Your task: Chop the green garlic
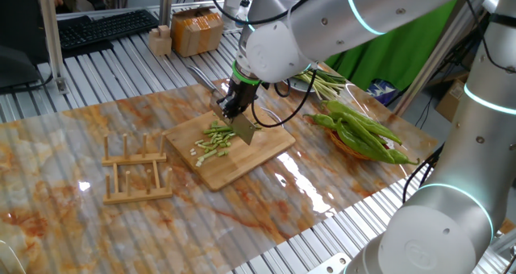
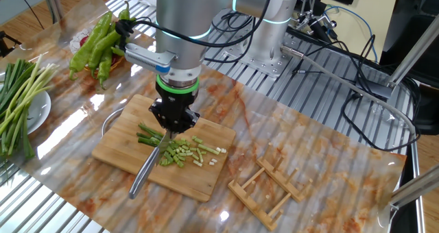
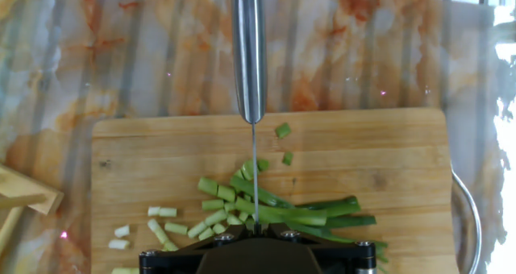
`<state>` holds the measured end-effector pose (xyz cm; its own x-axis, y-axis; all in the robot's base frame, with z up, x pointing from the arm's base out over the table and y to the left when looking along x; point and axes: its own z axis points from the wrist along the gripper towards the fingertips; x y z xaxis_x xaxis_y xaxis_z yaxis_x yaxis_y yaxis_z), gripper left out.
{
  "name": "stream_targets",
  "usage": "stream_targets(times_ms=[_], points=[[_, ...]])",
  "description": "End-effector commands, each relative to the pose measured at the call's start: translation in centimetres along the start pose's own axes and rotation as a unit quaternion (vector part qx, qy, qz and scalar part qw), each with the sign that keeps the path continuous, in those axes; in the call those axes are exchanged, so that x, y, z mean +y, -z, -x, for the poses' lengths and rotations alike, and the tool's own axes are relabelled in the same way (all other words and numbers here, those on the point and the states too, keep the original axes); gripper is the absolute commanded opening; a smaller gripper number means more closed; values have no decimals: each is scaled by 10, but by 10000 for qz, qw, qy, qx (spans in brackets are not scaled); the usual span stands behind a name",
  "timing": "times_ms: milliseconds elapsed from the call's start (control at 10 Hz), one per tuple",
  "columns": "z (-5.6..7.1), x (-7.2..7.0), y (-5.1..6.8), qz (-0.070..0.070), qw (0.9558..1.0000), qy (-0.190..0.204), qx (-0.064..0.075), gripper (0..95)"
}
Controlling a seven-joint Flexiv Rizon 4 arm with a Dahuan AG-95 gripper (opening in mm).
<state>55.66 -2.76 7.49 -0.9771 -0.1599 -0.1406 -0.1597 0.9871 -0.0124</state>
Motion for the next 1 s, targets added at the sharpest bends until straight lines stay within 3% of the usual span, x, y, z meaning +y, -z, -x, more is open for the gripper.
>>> stream_targets(times_ms=[100, 400, 900, 1000], points=[[-1, 0, -1, -4, 10000, -1, -6, 0], [-3, 2, -6, 2, 10000, -16, -5, 0], [-8, 3, -40, 67, 9999, -34, -148, 0], [-8, 3, -40, 83, 9999, -40, -146, 0]])
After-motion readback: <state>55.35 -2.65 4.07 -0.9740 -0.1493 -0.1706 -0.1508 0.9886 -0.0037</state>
